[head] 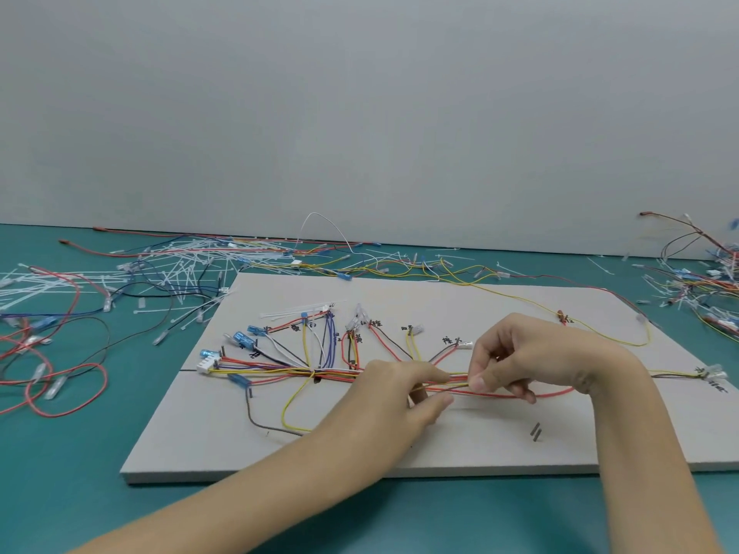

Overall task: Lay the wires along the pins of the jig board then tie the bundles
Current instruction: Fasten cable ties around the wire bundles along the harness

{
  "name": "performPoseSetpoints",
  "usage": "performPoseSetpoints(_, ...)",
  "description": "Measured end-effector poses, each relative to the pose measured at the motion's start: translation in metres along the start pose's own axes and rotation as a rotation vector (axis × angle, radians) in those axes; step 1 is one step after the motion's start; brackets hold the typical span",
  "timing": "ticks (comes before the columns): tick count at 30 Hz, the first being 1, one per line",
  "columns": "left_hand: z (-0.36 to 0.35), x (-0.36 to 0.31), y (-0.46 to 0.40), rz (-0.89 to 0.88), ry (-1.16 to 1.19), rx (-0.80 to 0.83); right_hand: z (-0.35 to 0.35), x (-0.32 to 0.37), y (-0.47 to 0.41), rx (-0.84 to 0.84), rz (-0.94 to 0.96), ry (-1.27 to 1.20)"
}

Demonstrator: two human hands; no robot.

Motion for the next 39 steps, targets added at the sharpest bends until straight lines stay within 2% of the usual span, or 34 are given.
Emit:
performPoseSetpoints(3,-0.002,-0.005,-0.007,-0.056,-0.037,-0.098,0.002,0.000,0.001,-0.015,0.018,-0.007)
performPoseSetpoints(7,-0.005,-0.008,-0.017,-0.029,-0.040,-0.137,0.004,-0.001,0.003,-0.056,0.010,-0.039)
performPoseSetpoints(9,-0.007,-0.009,-0.019,-0.014,-0.017,-0.121,0.009,0.001,0.000,-0.214,0.051,-0.059)
performPoseSetpoints(13,-0.022,-0.021,-0.016,-0.031,-0.049,-0.081,0.019,0.010,-0.005,-0.673,0.228,-0.189)
performPoseSetpoints(16,-0.035,-0.030,-0.015,-0.034,-0.109,-0.047,0.017,0.018,-0.007,-0.794,0.336,-0.238)
performPoseSetpoints(20,-0.049,-0.037,-0.016,-0.041,-0.135,0.041,0.015,0.021,-0.008,-0.828,0.368,-0.244)
performPoseSetpoints(26,-0.064,-0.045,-0.023,-0.157,-0.190,0.120,0.015,0.019,-0.009,-0.836,0.365,-0.256)
performPoseSetpoints(32,-0.069,-0.042,-0.025,-0.151,-0.073,0.100,0.015,0.018,-0.011,-0.822,0.357,-0.249)
performPoseSetpoints(35,-0.067,-0.040,-0.028,-0.085,0.029,0.082,0.016,0.017,-0.010,-0.824,0.351,-0.259)
performPoseSetpoints(39,-0.068,-0.041,-0.028,-0.077,0.029,0.064,0.016,0.016,-0.010,-0.818,0.340,-0.265)
Point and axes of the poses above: each hand's wrist, its own y-axis away from the middle knuckle, its own z-axis out of the back of the hand, x = y × z, the point moved 3 cm from there along -y, towards the middle knuckle, and after that the axes turned 3 degrees about x, right-handed, at the moved point
